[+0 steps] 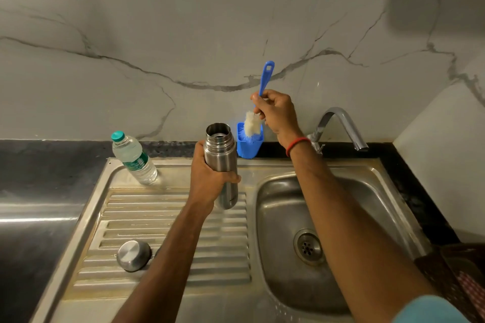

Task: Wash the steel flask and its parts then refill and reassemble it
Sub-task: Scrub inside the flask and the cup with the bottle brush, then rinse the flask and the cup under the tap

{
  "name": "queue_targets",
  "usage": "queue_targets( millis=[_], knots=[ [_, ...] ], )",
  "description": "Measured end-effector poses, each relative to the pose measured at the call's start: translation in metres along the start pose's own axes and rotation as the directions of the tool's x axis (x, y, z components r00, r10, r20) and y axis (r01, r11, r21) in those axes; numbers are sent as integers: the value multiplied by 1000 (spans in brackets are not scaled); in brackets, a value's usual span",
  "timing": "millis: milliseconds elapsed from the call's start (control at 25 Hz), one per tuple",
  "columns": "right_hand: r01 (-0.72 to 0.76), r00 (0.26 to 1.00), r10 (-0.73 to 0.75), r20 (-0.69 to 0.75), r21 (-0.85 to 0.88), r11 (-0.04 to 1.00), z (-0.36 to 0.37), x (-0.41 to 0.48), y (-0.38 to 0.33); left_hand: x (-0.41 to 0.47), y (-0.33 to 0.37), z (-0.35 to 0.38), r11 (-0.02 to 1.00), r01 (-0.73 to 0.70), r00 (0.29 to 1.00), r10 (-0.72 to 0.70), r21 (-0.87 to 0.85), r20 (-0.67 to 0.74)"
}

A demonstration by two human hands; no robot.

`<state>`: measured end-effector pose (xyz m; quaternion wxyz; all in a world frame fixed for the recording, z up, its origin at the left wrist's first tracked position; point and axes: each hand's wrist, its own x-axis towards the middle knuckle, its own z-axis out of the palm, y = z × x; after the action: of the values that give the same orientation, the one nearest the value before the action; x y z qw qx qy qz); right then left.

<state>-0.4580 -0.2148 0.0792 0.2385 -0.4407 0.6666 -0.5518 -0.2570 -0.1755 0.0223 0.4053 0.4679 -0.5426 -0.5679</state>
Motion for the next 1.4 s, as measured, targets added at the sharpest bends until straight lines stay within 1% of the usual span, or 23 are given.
queue_targets(
  millis=[80, 160, 280, 320, 440, 520, 640, 760, 880, 960, 1040, 1120, 1240, 1320, 1400],
  knots=[
    [17, 999, -20, -40, -73, 997, 6, 16, 5, 4, 3, 3, 1000, -7, 1000, 7, 7, 4],
    [14, 1000, -14, -4, -97, 995, 7, 25, 7, 7, 5, 7, 1000, -14, 1000, 14, 10, 10],
    [-23, 999, 24, 41, -27, 999, -1, 22, 9, 8, 4, 11, 1000, -17, 1000, 17, 12, 10],
    [-6, 999, 6, 35, -15, 1000, -4, 17, 12, 8, 3, 12, 1000, -17, 1000, 16, 13, 8],
    [112, 994, -112, -16, -19, 994, -14, -6, 29, 7, 0, 20, 1000, -7, 1000, 7, 6, 4],
    [130, 991, -130, -30, 10, 991, -20, -20, 36, 5, -1, 26, 1000, -6, 1000, 6, 8, 18],
    [108, 994, -108, -26, 11, 994, -36, -39, 40, 1, 0, 36, 1000, -25, 999, 24, 14, 46],
    [33, 999, -32, -37, 8, 999, -56, -63, 39, -3, 3, 44, 999, -46, 996, 45, 7, 80],
    [12, 998, -7, -60, 84, 996, -77, -94, 40, -11, 7, 54, 996, -88, 989, 87, 8, 118],
    [3, 999, 3, -49, 122, 993, -93, -115, 43, -18, 7, 62, 992, -123, 982, 118, 21, 151],
    [-13, 1000, 14, -9, 126, 992, -109, -135, 43, -28, 6, 71, 988, -152, 972, 142, 40, 189],
    [-41, 998, 37, 45, 83, 996, -122, -152, 42, -39, 6, 79, 985, -164, 964, 149, 53, 220],
    [-47, 988, 62, 143, -103, 994, -141, -168, 39, -53, 8, 89, 985, -163, 948, 140, 58, 286],
    [-14, 964, 59, 259, -172, 985, -153, -174, 37, -62, 10, 94, 982, -178, 937, 148, 68, 318],
    [-3, 913, 91, 398, -216, 976, -159, -179, 34, -72, 12, 100, 980, -186, 933, 152, 75, 327]
  ],
)
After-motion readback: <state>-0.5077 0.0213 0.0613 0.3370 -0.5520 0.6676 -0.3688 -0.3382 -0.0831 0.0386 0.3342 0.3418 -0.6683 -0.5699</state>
